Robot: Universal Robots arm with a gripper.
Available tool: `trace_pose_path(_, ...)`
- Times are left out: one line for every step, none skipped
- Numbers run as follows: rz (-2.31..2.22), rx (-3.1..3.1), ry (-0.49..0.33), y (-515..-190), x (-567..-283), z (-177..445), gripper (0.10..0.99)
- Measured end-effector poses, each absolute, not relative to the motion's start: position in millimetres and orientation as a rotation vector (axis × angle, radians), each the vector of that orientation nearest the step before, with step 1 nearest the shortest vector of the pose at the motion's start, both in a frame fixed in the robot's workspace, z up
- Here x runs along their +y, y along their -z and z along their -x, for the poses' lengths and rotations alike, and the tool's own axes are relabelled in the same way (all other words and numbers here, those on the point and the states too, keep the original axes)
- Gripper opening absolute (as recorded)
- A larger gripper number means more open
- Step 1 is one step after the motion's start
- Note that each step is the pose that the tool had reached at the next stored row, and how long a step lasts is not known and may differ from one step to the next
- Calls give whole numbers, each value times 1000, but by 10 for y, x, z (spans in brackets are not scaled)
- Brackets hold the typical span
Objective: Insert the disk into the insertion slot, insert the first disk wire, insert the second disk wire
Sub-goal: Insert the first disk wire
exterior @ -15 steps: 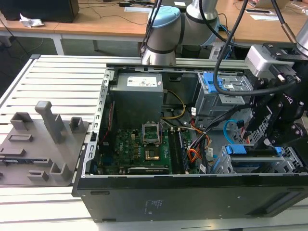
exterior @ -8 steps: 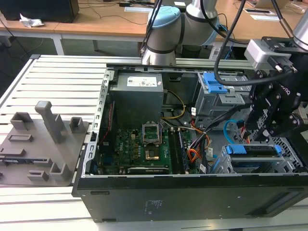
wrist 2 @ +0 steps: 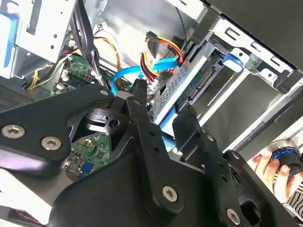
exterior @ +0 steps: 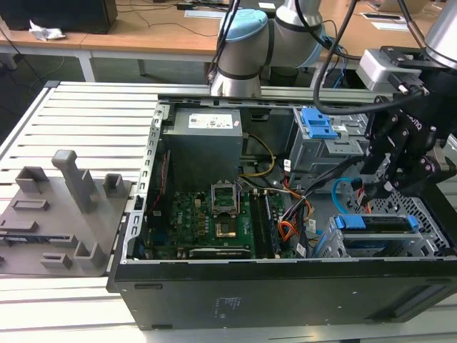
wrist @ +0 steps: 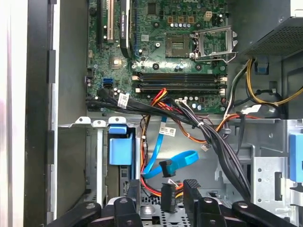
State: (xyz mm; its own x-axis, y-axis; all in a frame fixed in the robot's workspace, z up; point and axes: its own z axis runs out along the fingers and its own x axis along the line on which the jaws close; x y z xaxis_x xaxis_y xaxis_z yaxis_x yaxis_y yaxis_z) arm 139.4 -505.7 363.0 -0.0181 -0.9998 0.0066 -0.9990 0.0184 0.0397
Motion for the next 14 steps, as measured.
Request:
trace_pose_path(-2178,-2218,37,-3630,-5043,-1394,494)
trace_pose_path(-2178,-2218,37,-3630,-5028,-1394,494)
trace_pose_path(-2178,-2218,37,-3630,-5006,-1394,494)
trace_pose_path(-2178,-2218,36,-3631,-4974,-1394,494)
trace_pose_path(-2178,-2218,36,-3630,-4951,-1394,494)
trace_pose_path(-2178,-2218,36,-3630,-4934,-1394,494)
trace_pose_path(-2177,-2218,35,-3630,-4912,-1394,494)
trace_pose_path(-2177,-2218,35,-3630,-4897,-1394,494)
trace_pose_path(-2177,-2218,35,-3630,-4890,-1394,494)
trace_pose_path(-2177,-2217,35,-3631,-4887,-1394,494)
trace_pose_path(-2177,-2218,35,-3634,-4886,-1394,494)
trace_pose_path(-2177,-2218,35,-3641,-4883,-1394,494)
trace_pose_path(-2177,-2218,35,-3645,-4879,-1394,494)
trace_pose_path(-2177,-2218,35,-3646,-4876,-1394,494)
